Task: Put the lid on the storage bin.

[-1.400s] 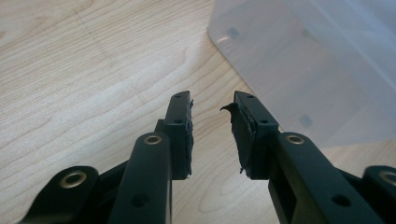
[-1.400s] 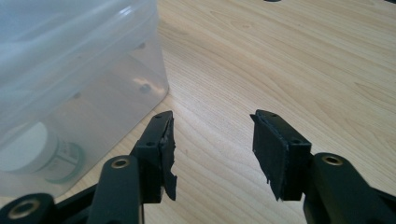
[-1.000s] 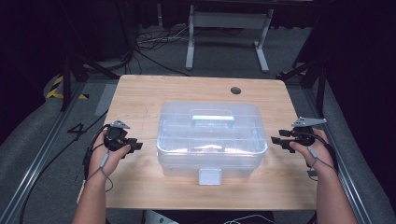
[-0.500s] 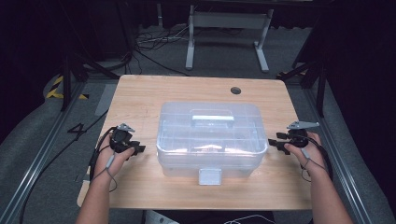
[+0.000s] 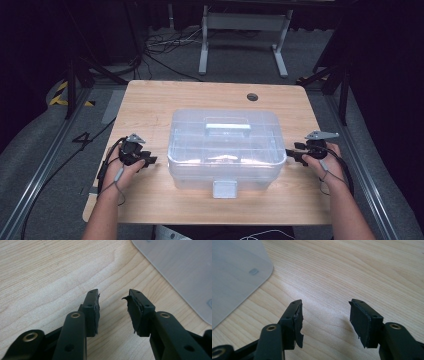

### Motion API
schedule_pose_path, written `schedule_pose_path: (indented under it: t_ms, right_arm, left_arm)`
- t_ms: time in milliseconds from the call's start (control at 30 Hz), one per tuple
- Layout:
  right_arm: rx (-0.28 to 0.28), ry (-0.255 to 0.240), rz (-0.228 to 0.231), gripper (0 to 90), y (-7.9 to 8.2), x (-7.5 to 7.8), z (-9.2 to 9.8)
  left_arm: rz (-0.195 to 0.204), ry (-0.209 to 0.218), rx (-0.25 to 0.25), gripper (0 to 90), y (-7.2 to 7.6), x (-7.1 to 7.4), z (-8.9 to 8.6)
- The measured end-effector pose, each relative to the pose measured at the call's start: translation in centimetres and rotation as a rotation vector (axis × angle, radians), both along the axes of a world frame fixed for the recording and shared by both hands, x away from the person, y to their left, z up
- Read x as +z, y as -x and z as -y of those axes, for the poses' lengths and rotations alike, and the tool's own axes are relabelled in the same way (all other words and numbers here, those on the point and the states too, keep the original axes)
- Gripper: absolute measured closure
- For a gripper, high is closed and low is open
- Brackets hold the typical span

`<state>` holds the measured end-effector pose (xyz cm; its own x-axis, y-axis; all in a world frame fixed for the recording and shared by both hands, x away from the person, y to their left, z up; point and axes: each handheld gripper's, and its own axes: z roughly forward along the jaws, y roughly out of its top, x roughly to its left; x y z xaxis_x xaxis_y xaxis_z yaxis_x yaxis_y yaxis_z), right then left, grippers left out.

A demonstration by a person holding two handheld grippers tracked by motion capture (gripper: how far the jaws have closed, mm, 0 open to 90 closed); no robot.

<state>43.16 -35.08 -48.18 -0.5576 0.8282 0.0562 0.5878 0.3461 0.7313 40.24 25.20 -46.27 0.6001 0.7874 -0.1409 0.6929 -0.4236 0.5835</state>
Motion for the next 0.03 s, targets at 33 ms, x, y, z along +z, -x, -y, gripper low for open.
schedule_pose_path:
  t_ms: [33]
  right_arm:
    - [-0.001, 0.000, 0.001, 44.1, -0.01, -0.04, -0.03]
  left_arm:
    - [0.005, 0.000, 0.000, 60.4, 0.00, -0.07, -0.02]
